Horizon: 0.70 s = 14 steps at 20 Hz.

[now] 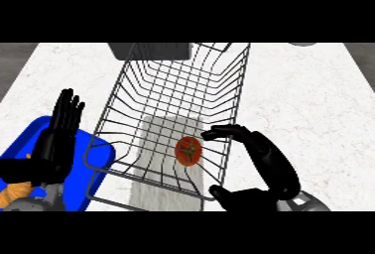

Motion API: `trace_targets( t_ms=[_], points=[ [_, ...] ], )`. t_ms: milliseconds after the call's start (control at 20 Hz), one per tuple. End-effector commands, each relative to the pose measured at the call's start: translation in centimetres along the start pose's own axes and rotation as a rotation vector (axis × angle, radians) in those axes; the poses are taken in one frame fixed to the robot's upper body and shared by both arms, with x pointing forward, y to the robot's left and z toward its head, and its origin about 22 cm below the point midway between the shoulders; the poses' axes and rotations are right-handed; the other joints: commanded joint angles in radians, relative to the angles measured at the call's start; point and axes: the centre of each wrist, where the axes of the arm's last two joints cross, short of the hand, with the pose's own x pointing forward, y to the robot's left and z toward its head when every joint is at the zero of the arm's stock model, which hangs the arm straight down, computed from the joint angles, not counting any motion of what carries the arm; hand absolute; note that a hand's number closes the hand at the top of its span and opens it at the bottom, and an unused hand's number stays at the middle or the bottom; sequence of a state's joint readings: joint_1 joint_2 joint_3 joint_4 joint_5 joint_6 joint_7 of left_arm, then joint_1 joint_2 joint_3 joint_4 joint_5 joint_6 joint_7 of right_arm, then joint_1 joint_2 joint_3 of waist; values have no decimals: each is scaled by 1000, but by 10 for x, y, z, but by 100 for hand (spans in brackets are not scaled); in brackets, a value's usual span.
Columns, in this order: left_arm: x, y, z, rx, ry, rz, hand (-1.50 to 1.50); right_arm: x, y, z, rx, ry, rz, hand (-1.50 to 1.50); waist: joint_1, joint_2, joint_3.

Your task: Pick the tomato from the placemat and place it in the basket

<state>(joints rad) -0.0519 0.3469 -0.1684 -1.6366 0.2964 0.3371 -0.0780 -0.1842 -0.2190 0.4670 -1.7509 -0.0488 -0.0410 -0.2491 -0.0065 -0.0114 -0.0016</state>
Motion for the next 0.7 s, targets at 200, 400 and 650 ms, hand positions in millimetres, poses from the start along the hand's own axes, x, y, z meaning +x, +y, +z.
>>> trace_targets(
  t_ms=[200, 400, 650],
  points=[
    [-20, -20, 21, -5, 45, 11, 0, 0, 68, 13, -319, 101, 315, -150, -36, -7, -5],
    [-12, -3, 20, 18, 63, -2, 0, 0, 39, 35, -396, 247, 585, -150, -62, -21, -10],
    [-11, -7, 16, 19, 55, -1, 0, 20, 13, 44, -266, 459, 840, -150, -68, -12, -11]
  ],
)
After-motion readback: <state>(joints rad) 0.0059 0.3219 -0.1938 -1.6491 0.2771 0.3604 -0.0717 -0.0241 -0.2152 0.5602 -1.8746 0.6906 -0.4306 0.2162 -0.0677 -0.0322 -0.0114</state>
